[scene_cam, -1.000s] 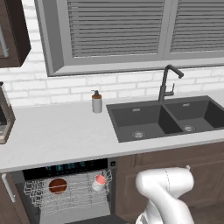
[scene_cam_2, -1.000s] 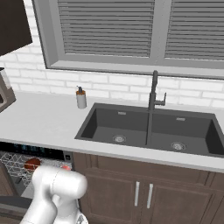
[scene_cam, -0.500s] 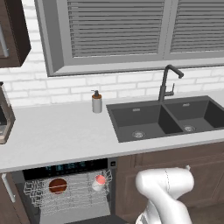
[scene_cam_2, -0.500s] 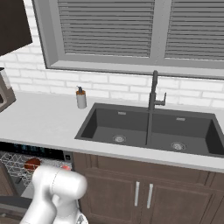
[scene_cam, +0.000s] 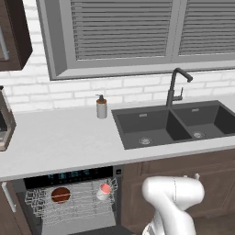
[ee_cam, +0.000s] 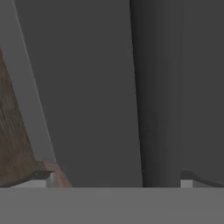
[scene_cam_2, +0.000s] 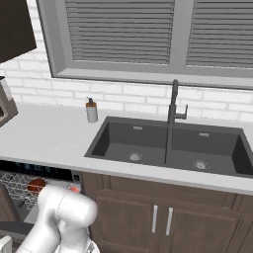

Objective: Pick up the cup and bowl from the counter, place them in the dishwasher, and close the dishwasher door.

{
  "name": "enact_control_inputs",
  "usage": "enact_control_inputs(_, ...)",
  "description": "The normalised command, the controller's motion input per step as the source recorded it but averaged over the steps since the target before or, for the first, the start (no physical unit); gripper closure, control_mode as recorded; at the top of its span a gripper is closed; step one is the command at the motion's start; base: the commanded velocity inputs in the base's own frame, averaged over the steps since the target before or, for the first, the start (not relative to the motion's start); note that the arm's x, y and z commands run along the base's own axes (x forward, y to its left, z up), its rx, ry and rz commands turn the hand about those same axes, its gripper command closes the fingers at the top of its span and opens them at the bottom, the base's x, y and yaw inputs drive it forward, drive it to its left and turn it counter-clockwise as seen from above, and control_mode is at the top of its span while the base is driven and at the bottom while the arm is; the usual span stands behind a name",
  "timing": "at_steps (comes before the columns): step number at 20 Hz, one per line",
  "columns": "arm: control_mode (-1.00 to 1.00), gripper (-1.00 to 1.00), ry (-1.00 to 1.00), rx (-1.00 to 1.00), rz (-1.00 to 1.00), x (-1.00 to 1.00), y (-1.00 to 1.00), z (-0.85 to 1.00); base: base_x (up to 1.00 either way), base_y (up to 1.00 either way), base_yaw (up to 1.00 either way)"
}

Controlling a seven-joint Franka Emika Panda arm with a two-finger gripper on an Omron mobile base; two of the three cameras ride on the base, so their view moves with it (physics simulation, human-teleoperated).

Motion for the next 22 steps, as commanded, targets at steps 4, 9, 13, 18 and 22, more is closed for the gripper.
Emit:
enact_control_inputs(4, -1.0, -1.0, 0.0, 0.0, 0.03, 0.25, 0.37, -0.78, 0.0, 0.0, 0.0)
enact_control_inputs(9, -1.0, -1.0, -0.11, -0.04, 0.02, 0.56, 0.08, -0.18, 0.0, 0.0, 0.0)
enact_control_inputs(13, -1.0, -1.0, -0.19, -0.07, 0.0, 0.94, 0.0, 0.0, 0.0, 0.0, 0.0)
enact_control_inputs(18, -1.0, -1.0, -0.2, -0.09, 0.0, 1.0, -0.01, 0.09, 0.0, 0.0, 0.0)
enact_control_inputs(22, -1.0, -1.0, -0.2, -0.09, 0.0, 1.0, -0.07, 0.24, 0.0, 0.0, 0.0)
